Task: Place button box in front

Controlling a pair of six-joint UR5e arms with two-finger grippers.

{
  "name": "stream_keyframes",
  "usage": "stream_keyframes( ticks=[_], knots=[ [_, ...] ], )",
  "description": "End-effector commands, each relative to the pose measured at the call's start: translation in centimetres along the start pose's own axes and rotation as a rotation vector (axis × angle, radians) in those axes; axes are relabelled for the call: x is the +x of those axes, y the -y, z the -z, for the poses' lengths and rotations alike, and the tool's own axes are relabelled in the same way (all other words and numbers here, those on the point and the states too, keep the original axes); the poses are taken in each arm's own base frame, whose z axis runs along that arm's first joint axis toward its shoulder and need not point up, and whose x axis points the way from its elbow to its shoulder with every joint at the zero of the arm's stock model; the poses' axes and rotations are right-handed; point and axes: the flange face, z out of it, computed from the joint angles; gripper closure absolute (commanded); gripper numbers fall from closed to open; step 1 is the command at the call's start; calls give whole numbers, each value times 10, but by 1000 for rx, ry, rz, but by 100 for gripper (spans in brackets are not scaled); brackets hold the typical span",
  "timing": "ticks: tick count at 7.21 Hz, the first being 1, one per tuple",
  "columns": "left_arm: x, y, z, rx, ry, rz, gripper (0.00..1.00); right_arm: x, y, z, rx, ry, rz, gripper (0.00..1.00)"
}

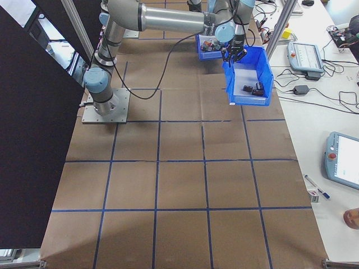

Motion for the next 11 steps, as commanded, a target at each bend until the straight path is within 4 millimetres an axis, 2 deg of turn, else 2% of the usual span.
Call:
stream_keyframes(
  ticks=[1, 2, 4, 5, 6, 7, 8, 9, 11],
  knots=[
    [24, -35, -28, -45, 24, -13, 100, -57, -59, -19, 68, 10, 25, 95],
    [29, -50, -35, -48, 25, -21, 100, -86, -57, -29, 58, -26, 28, 95],
    [36, -59, -48, -47, 35, -28, 94, -117, -55, -75, 35, -99, -2, 95],
    [36, -58, -46, -35, 33, -34, 55, -126, -54, -82, 34, -88, -2, 95],
    [36, -57, -41, -34, 34, -32, 14, -130, -55, -80, 31, -79, -2, 95],
    [34, -57, -28, -39, 26, -36, 1, -131, -54, -82, 32, -73, -1, 94],
    [26, -54, -12, -30, 61, -92, 1, -132, -53, -85, 32, -64, 0, 94],
    [14, -41, 29, -24, 84, -255, 1, -138, -52, -87, 30, -58, 2, 94],
    [3, 8, 91, -31, 127, -534, 1, -167, -46, -76, 33, -36, 7, 94]
  ],
)
